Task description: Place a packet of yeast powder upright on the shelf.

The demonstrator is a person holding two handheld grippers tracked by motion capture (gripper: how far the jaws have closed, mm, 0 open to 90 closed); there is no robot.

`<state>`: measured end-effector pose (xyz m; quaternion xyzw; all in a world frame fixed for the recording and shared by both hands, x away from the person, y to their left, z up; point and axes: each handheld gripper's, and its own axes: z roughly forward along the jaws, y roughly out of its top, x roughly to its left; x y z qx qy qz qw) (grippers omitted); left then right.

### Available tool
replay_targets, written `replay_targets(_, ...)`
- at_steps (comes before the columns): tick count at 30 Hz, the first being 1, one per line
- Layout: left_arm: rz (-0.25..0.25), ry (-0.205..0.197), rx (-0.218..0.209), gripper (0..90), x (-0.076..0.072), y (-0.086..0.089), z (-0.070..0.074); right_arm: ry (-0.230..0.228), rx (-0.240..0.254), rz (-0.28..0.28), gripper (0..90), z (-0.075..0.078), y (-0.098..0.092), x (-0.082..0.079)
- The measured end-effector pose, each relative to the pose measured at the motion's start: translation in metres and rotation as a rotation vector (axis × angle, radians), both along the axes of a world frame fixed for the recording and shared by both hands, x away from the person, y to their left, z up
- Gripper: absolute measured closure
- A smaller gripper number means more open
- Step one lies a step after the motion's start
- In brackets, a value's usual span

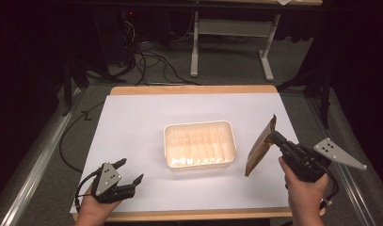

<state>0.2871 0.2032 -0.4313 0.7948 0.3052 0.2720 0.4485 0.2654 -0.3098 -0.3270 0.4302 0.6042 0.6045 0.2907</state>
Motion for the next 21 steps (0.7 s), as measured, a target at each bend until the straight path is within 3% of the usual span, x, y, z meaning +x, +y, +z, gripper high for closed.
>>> replay_targets(9, 0.0, -0.001, 0.0, 23.7, 0.0, 0.0, 0.0, -0.06, -0.015, 0.056, 90.0, 0.042, 0.025, 0.005)
replay_targets(15, 0.0, -0.002, 0.0, 23.7, 0.0, 0.001, 0.001, -0.072, -0.035, 0.104, 90.0, 0.051, 0.047, 0.012)
replay_targets(21, 0.001, -0.005, -0.003, 23.7, -0.001, 0.002, 0.001, -0.06, -0.044, 0.152, 90.0, 0.047, 0.076, 0.023)
